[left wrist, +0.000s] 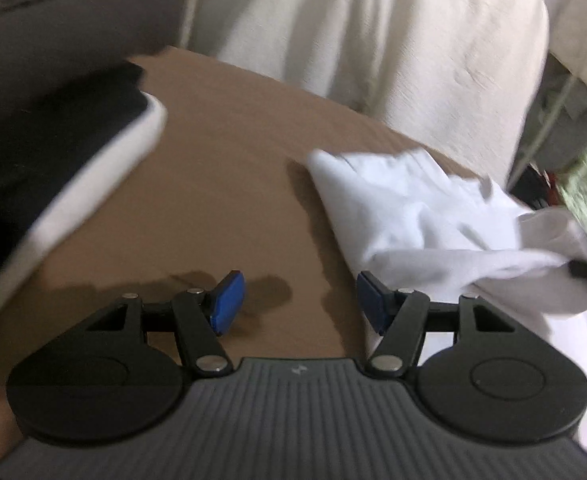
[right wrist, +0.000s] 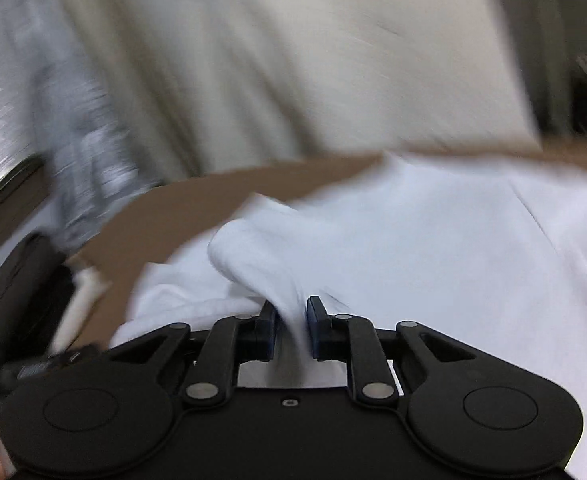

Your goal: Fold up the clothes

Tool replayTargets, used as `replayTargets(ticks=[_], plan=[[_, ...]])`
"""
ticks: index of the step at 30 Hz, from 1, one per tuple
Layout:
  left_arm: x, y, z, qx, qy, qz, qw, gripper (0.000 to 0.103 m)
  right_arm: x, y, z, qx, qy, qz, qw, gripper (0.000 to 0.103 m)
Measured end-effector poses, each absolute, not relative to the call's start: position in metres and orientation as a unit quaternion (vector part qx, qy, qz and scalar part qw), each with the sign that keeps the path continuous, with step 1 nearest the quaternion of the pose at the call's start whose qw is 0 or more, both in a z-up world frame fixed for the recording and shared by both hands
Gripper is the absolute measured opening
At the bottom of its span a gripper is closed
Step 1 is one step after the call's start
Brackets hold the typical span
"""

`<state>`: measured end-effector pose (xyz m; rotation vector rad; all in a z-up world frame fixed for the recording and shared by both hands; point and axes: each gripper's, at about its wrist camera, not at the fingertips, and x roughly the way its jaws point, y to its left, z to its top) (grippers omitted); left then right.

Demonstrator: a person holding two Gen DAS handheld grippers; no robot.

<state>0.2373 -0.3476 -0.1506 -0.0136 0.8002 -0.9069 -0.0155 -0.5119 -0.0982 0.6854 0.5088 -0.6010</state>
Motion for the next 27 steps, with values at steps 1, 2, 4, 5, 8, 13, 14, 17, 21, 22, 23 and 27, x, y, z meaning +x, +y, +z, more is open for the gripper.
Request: replayTargets(ticks=[1,2,4,5,8,13,14,17,21,22,23,27], plan=[[0.234,-0.355,-0.152,0.004,0.376,-0.433,0.819,0.062,-0.024,-0.516,-0.110,0.347,0.249,-0.298,0.854,0.021],[0.229,-0.359,-0.151,0.018,0.370,-0.443,0.816,0.062,-0.033,-0.519,-0.121,0.364,0.256,-0.309,0.841,0.021],[0.219,-0.367,-0.149,0.046,0.359,-0.462,0.810,0.071,-0.039,-0.519,-0.132,0.349,0.283,-0.329,0.830,0.021],[0.213,-0.373,-0.150,0.062,0.352,-0.475,0.804,0.074,-0.040,-0.518,-0.134,0.340,0.294,-0.334,0.828,0.021],[0.197,-0.390,-0.155,0.107,0.337,-0.502,0.789,0.084,-0.040,-0.517,-0.131,0.349,0.302,-0.319,0.828,0.023],[0.187,-0.407,-0.171,0.118,0.337,-0.491,0.794,0.084,-0.034,-0.526,-0.132,0.394,0.293,-0.301,0.817,0.062],[0.187,-0.409,-0.172,0.110,0.336,-0.475,0.806,0.084,-0.032,-0.530,-0.136,0.404,0.292,-0.306,0.811,0.062],[0.192,-0.404,-0.174,0.082,0.328,-0.428,0.838,0.041,-0.027,-0.541,-0.148,0.433,0.286,-0.321,0.792,0.062],[0.207,-0.393,-0.173,0.028,0.345,-0.410,0.844,0.024,-0.014,-0.558,-0.148,0.441,0.267,-0.332,0.790,0.040],[0.211,-0.389,-0.172,0.015,0.351,-0.408,0.843,0.023,-0.011,-0.562,-0.145,0.437,0.260,-0.333,0.794,0.009],[0.214,-0.386,-0.172,0.002,0.356,-0.407,0.841,0.023,-0.017,-0.561,-0.143,0.431,0.259,-0.336,0.797,0.008],[0.214,-0.372,-0.165,-0.011,0.378,-0.391,0.839,0.022,-0.042,-0.556,-0.134,0.407,0.253,-0.350,0.805,0.008]])
